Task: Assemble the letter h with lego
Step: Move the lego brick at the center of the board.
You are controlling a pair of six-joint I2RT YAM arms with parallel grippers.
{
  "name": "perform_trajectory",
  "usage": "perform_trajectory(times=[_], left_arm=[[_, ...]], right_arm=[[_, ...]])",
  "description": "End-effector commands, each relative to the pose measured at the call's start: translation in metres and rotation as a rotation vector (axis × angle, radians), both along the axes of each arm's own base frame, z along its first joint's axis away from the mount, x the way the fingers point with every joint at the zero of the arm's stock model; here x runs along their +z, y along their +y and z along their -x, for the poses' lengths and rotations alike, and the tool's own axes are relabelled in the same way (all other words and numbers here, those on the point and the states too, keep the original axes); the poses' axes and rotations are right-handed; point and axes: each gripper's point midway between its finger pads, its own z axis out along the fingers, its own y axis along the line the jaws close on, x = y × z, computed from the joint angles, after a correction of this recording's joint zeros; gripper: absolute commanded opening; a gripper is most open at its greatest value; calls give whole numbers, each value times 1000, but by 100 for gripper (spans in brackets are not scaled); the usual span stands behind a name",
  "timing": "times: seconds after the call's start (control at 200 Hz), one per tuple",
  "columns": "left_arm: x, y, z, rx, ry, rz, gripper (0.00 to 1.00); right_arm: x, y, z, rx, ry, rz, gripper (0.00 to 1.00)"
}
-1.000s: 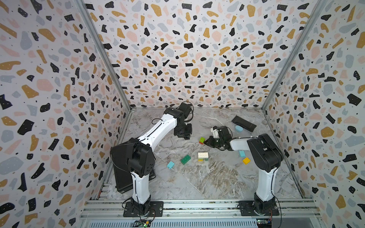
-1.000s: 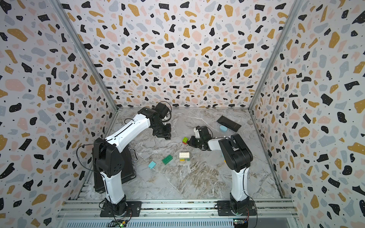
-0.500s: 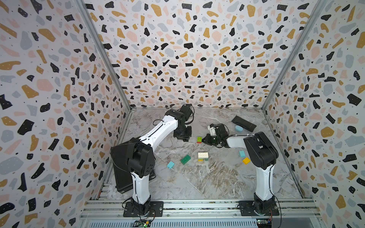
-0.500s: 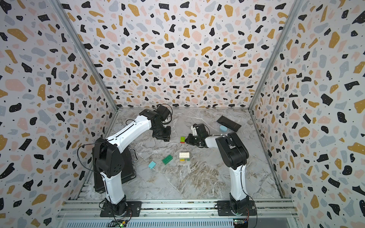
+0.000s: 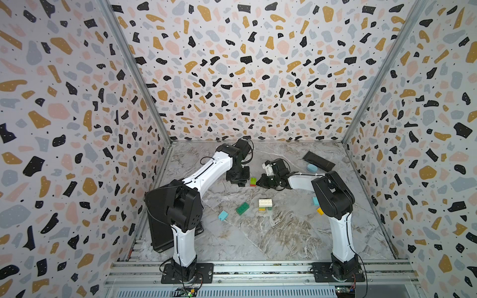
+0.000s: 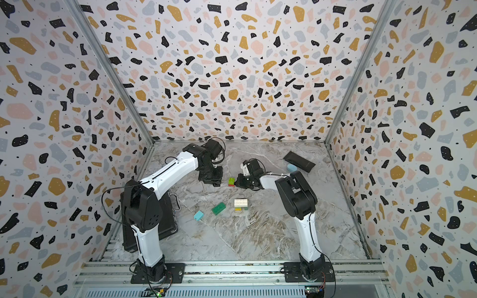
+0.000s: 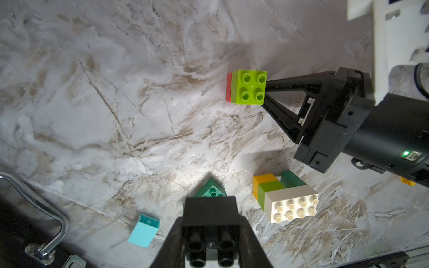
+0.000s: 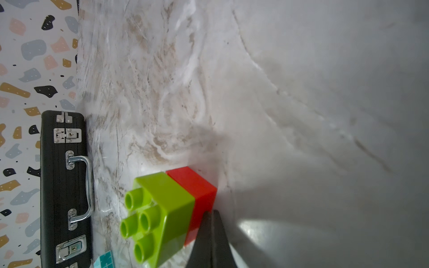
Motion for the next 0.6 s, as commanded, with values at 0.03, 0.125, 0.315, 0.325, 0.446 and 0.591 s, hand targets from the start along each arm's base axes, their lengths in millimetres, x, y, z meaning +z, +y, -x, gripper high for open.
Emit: perform_trajectory(times=[0.03, 0.125, 0.315, 0.325, 0.446, 0.591], left_arm=[[12, 2, 2, -8, -18, 13, 0], [11, 2, 0, -6, -10, 3, 0], [12, -7, -11, 9, 15, -23, 0], [13, -8, -11, 9, 18, -26, 0], [7, -21, -21, -14, 45, -85, 0], [-10, -35, -30, -26, 84, -115, 0]], right_arm=[[-29, -9, 25, 43, 125, 87, 0], [-13, -25, 28, 27, 102, 170, 0], [50, -70, 25, -137, -24, 198, 0], [52, -73, 27, -148, -29, 201, 0], [59, -122, 42, -305, -67, 292, 0], [36, -164, 71, -431, -132, 334, 0]])
